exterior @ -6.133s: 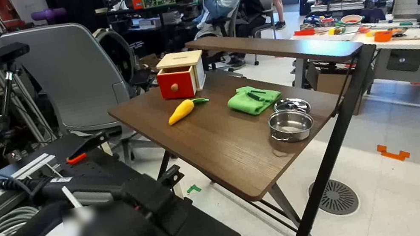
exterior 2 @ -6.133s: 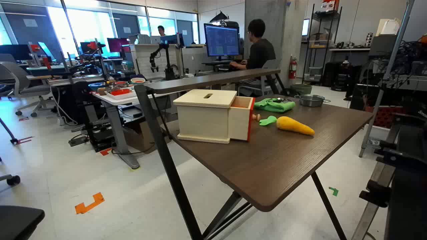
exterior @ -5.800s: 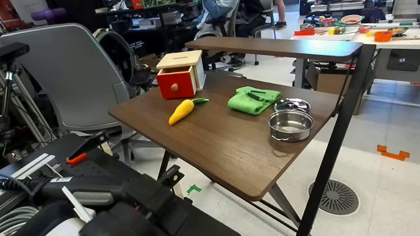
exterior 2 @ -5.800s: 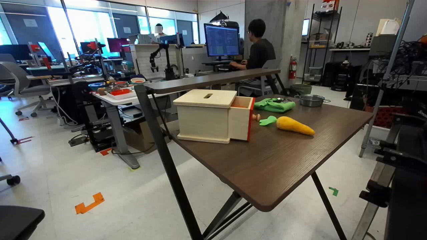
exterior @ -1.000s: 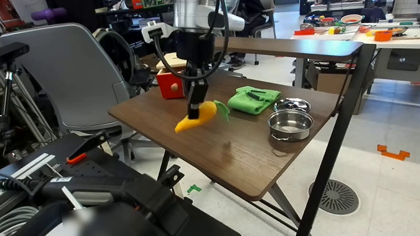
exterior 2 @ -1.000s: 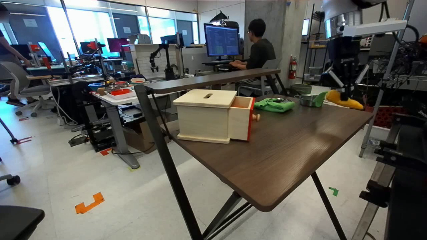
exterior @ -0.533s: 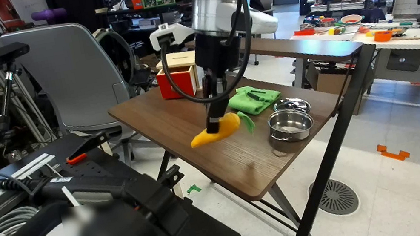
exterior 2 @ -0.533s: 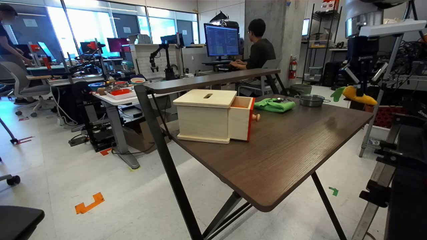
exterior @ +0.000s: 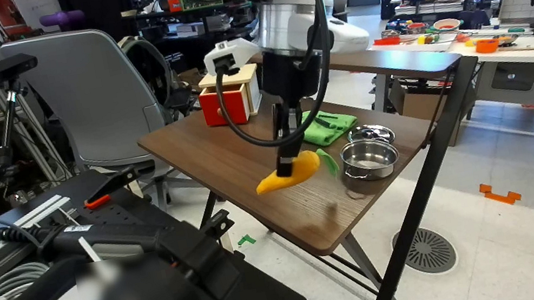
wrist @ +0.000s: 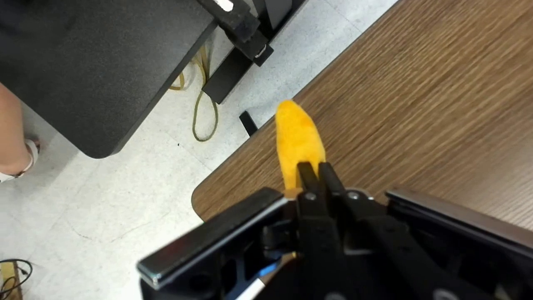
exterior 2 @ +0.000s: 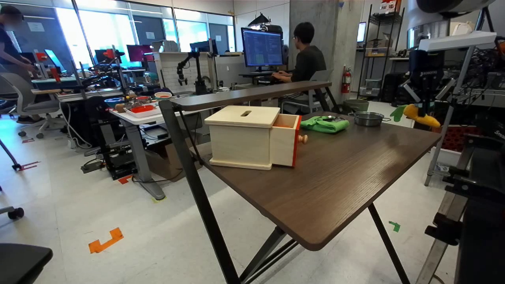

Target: Move the plush toy to the right

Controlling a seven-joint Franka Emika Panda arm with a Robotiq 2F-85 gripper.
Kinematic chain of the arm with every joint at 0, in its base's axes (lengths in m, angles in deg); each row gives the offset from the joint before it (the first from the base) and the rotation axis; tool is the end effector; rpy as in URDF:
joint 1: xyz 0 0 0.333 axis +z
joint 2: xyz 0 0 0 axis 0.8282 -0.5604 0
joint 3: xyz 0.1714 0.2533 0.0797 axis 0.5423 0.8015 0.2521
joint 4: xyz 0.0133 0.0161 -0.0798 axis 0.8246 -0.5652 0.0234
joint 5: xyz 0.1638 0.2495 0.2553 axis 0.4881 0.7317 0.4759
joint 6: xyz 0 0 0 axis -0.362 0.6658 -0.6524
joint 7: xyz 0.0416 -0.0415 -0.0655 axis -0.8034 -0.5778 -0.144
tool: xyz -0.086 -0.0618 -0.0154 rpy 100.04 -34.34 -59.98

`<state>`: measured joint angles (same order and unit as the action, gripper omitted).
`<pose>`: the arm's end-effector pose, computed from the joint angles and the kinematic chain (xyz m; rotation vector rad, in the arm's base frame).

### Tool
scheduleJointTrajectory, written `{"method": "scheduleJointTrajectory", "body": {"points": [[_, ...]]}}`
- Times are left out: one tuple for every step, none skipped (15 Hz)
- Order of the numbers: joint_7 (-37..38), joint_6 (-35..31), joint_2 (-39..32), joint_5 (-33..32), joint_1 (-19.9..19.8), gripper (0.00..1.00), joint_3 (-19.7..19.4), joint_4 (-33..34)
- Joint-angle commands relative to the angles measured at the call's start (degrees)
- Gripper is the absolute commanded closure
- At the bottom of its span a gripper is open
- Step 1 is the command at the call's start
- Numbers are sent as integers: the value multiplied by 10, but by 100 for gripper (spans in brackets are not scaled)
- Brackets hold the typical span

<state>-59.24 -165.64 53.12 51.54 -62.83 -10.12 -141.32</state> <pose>0.4977 -0.1688 0.1850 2.8420 -1.2203 -0.3090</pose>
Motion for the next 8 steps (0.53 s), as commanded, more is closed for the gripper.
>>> {"method": "scheduleJointTrajectory", "body": {"points": [[1, -5, -36, 20, -7, 99, -2, 34], [1, -3, -47, 26, -9, 99, -3, 44], [2, -1, -56, 29, -10, 99, -3, 52], [3, -2, -65, 33, -11, 99, -3, 60], [2, 1, -74, 38, -13, 99, -1, 67], [2, 1, -83, 40, -13, 99, -1, 74], [3, 2, -90, 43, -12, 99, 0, 80], [4, 6, -96, 49, -13, 99, 1, 87]]}}
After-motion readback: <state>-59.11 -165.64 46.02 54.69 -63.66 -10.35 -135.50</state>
